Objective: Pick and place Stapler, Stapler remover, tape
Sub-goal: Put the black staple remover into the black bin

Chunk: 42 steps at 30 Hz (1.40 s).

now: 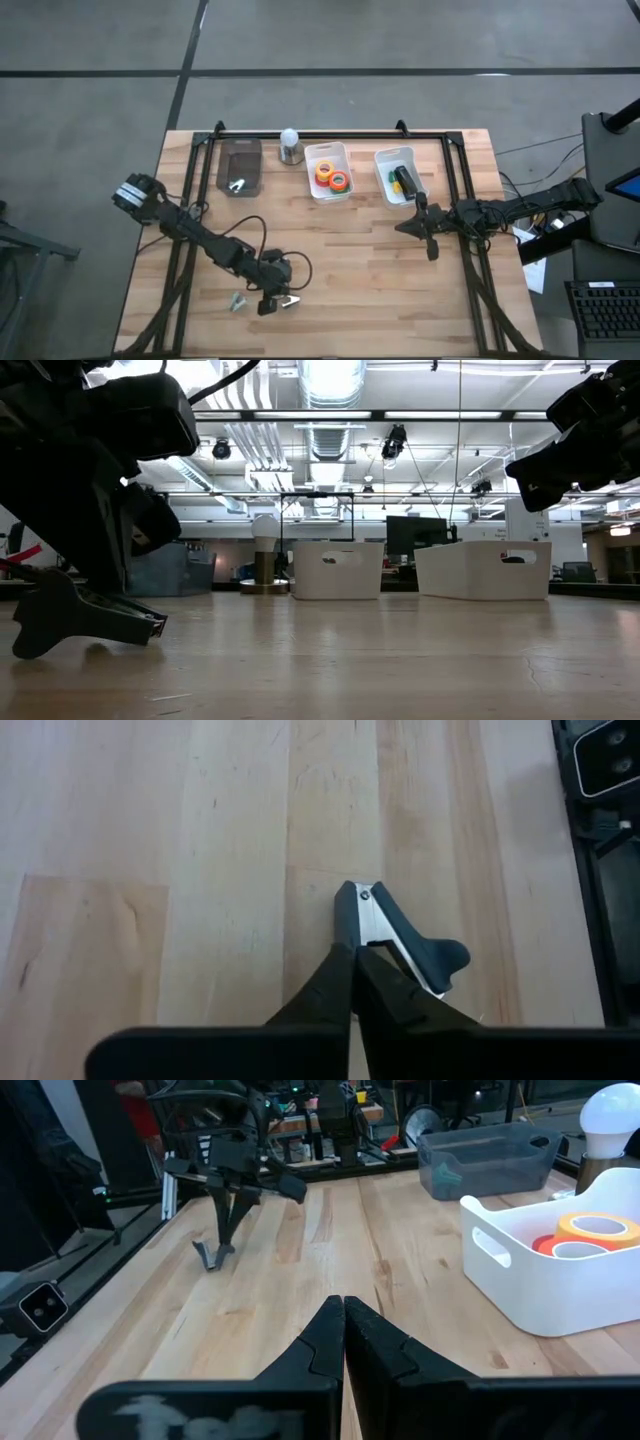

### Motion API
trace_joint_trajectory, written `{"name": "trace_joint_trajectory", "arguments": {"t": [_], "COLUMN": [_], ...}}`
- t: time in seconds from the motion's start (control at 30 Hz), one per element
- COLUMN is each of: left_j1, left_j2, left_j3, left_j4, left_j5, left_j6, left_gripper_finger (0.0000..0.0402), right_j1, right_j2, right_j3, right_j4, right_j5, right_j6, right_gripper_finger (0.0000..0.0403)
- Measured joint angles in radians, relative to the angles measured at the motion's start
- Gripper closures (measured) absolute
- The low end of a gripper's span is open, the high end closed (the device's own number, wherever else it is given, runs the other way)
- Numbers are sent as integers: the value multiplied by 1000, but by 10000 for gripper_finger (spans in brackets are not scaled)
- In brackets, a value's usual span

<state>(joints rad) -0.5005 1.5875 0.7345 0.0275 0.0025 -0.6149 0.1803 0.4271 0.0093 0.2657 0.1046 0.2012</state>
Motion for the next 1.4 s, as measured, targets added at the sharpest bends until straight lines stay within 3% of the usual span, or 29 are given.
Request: {"name": "trace_joint_trajectory", "arguments": {"t": [0.37,0.63,0.73,1.03,1.2,1.4], "left_j1": [4,6,6,6,16,65], "left_j2": [-74,-214,-287,-479,-543,-594], "left_j3": [6,5,5,4,2,-6], "left_j4": [-76,-302,-407,-623,-731,-843], "left_j5": [-46,-175,-297,-821,-1087,-1268], "left_j6": [43,42,41,35,-40,-124], "left_gripper_finger": [398,398,397,397,394,398], "right_j1": [0,0,0,0,0,0], "right_j2": [0,0,0,0,0,0], "right_j3": [0,0,0,0,0,0], "right_j4": [0,0,0,0,0,0], "right_j5": [0,0,0,0,0,0], "right_j6": [0,0,0,0,0,0], "right_gripper_finger": [394,394,394,394,394,394]}}
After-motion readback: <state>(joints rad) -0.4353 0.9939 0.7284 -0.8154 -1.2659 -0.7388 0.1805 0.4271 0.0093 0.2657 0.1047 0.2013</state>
